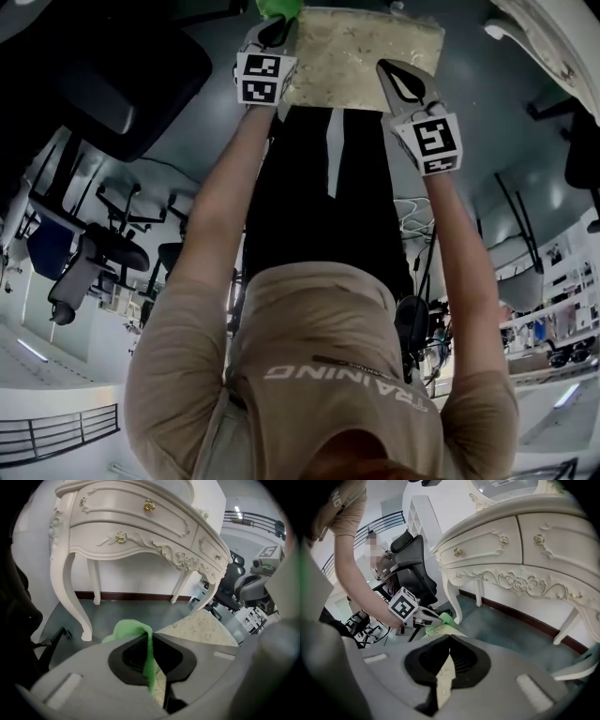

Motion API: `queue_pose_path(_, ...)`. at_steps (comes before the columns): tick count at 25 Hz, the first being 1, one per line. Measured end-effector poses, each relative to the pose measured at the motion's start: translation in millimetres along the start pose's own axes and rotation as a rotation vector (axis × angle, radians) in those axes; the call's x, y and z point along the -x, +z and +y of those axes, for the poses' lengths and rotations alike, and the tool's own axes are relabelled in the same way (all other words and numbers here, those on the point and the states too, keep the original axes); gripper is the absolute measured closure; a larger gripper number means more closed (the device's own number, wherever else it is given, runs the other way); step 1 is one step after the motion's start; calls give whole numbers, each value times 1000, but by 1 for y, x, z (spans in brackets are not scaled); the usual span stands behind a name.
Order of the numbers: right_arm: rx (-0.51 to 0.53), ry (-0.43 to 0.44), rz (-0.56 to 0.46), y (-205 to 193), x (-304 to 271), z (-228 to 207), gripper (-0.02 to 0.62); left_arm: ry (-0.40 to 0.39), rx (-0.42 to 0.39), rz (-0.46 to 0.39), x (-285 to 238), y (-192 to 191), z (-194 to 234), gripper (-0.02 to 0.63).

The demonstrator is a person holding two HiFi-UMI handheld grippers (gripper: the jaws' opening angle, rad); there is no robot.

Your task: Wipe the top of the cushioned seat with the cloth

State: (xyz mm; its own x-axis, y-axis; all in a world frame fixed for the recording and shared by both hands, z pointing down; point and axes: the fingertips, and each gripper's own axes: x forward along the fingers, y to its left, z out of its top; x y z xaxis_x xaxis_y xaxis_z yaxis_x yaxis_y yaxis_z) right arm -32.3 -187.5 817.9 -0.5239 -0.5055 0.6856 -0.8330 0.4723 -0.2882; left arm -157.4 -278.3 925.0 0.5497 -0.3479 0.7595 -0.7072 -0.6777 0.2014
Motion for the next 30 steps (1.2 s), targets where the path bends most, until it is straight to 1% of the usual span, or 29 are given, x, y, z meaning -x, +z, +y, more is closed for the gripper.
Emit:
queue_pose_path(3,-1,-6,-1,-16,9,-10,591,-20,-27,34,-12,0,-19,581)
queue_pose_path(6,-11,-21,-15,-24,18,-17,591,-75,-84,57,-16,5,-44,581)
queue_pose_path(8,-22,-29,-28,-28,23,-20,591,-104,-106,67,-21,8,-61,581)
queue_pose_path(13,-53,-44,-55,-44,38,-31,591,-115,-95,73,-38,12,-93,581)
queue_pose_path(17,-60,-54,-60,-65,55,-45,591,-135,-98,65,-56,21,-130,581)
queue_pose_path(25,-102,-115,-55,-109,113,-94,591,-164,-93,63,-95,42,-210,581)
queue_pose_path(30,-159,-163,-53,-140,132,-128,592,-212,-123,71,-119,48,-257,581)
